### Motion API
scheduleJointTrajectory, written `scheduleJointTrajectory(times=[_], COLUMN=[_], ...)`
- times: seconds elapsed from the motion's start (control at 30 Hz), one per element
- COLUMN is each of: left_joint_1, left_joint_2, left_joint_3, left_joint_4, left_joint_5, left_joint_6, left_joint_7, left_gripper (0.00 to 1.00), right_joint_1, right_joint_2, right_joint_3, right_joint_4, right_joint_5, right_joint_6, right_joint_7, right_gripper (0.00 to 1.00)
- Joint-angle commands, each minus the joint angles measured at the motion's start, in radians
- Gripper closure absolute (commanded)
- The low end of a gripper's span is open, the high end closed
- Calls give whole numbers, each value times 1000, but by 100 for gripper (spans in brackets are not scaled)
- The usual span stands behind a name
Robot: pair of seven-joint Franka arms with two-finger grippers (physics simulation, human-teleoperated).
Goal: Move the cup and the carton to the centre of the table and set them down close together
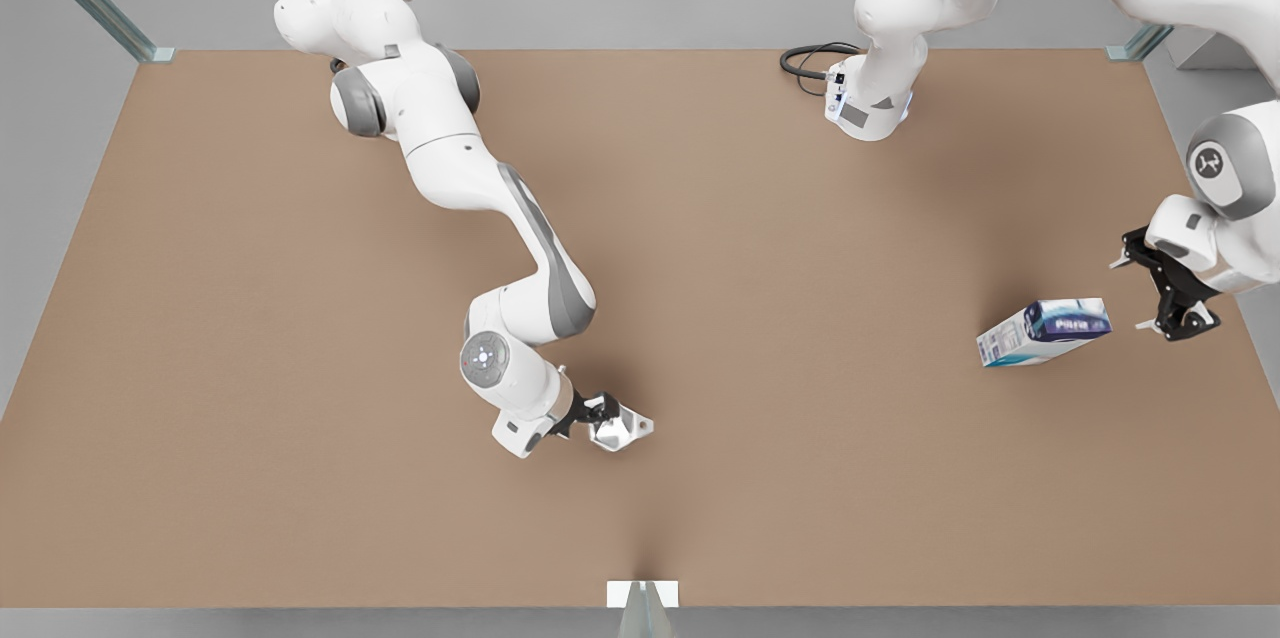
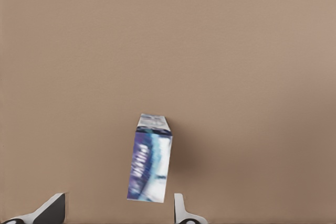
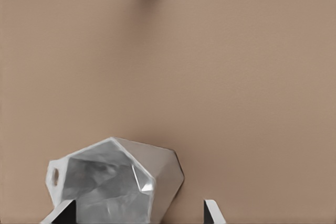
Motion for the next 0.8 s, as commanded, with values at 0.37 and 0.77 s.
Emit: scheduleJointTrajectory(times=[0.37, 0.77], left_joint_1=[-1, 77], left_joint_2=[-8, 3], left_joint_3=[-47, -51], left_joint_4=[-114, -176], left_joint_5=[3, 15], left_joint_6=[101, 184], left_joint_7=[78, 114], left_gripper=[0, 0], right_joint_1=[-318, -512], right_joint_2=[-795, -963], right_joint_3=[7, 227], right_joint_4=[-358, -646], right_joint_5=[-780, -867], right_joint_6=[-675, -524], right_joint_7=[-267, -173], right_gripper=[0, 0])
